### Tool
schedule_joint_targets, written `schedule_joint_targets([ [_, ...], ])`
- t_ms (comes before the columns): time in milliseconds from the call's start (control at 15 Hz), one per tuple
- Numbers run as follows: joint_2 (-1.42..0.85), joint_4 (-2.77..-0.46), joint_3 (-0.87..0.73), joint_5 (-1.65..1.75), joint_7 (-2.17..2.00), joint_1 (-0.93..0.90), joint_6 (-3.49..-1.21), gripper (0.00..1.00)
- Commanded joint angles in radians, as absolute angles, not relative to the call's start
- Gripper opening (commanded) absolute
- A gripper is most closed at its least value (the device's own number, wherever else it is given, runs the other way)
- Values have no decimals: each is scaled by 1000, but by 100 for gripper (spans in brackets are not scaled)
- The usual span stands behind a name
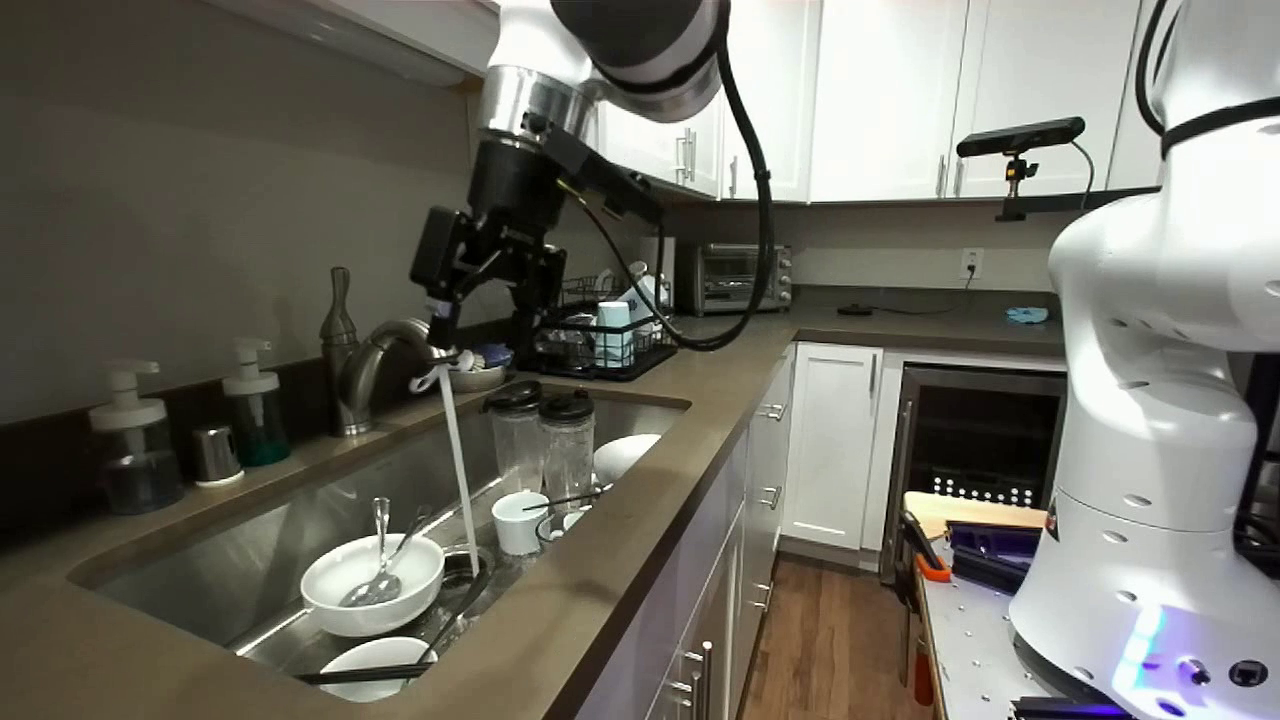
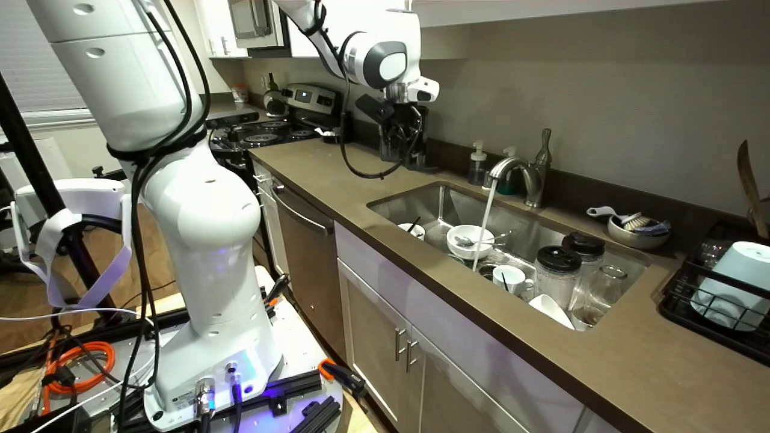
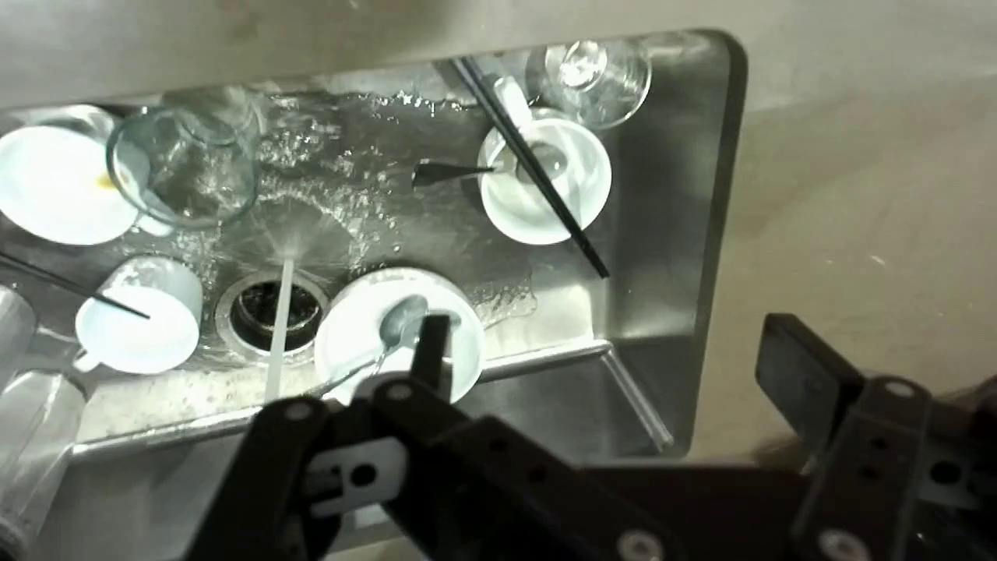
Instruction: Close the tap
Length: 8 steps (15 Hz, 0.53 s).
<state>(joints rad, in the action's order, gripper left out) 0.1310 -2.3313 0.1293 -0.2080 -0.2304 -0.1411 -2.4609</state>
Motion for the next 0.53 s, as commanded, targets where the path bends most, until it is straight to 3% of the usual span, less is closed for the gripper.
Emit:
schedule_joint_targets([
  [0,39,-2285,135,-92,-235,-116,-2608,100],
  [467,-64,-2308,127,88,-392,-130,-3004,100],
])
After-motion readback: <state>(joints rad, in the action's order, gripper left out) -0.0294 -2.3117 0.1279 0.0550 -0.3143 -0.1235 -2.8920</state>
